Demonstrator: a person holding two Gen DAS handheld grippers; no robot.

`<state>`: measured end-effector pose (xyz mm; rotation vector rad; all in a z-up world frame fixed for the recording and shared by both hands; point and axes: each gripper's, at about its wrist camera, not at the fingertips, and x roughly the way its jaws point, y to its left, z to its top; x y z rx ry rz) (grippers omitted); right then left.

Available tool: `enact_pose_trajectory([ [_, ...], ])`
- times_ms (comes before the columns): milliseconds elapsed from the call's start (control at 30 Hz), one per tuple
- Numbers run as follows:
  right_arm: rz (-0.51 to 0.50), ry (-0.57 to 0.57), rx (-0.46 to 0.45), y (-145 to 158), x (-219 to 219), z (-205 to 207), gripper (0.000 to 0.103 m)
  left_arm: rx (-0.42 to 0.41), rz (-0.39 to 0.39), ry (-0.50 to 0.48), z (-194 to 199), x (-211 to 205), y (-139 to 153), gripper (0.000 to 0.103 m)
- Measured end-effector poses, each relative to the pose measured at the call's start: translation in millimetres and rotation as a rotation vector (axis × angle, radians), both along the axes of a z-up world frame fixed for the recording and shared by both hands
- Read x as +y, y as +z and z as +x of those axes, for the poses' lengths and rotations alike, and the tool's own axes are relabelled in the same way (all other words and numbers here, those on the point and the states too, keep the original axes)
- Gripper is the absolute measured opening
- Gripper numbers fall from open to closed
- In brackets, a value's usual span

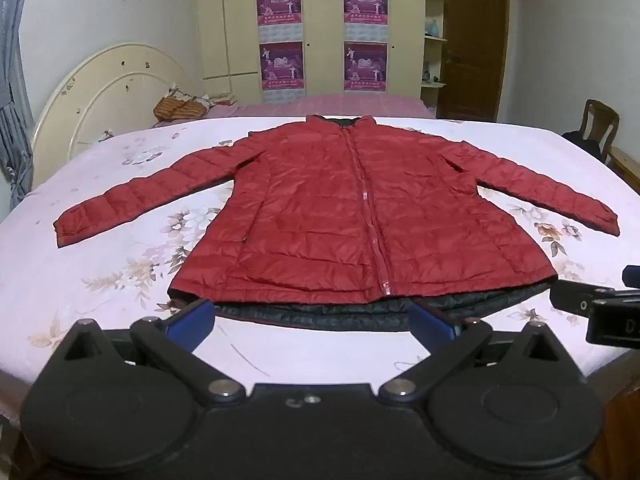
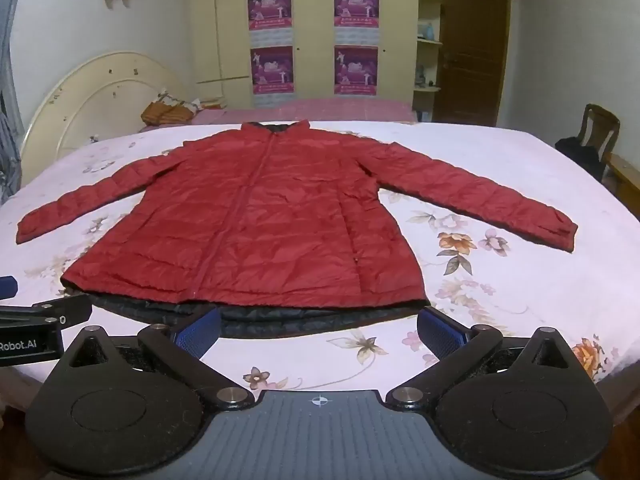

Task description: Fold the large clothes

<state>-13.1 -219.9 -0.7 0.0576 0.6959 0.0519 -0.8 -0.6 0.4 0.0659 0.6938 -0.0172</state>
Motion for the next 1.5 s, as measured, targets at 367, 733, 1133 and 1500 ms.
enact_pose_trajectory([
  [367,0.007,0.002,-0.006,-0.4,-1.9,-0.5,0.103,-0.002,-0.006,-0.001,2.0,-1.9,0.0,0.103],
  [733,0.013,0.007,-0.003,-0.3,-3.0,0.7,0.103,-0.001,-0.009,0.0,1.9,-1.5,-0.8,0.103],
  [1133,0.016,0.009,-0.003,-0.3,-3.1,0.1,0.103,0.002,-0.01,0.003,1.3,-1.4,-4.3,0.103],
  [1500,0.017,0.01,-0.003,0.3,-1.8,-0.7,0.103,0.002,-0.01,0.002,1.4,-1.4,-5.1,0.103],
])
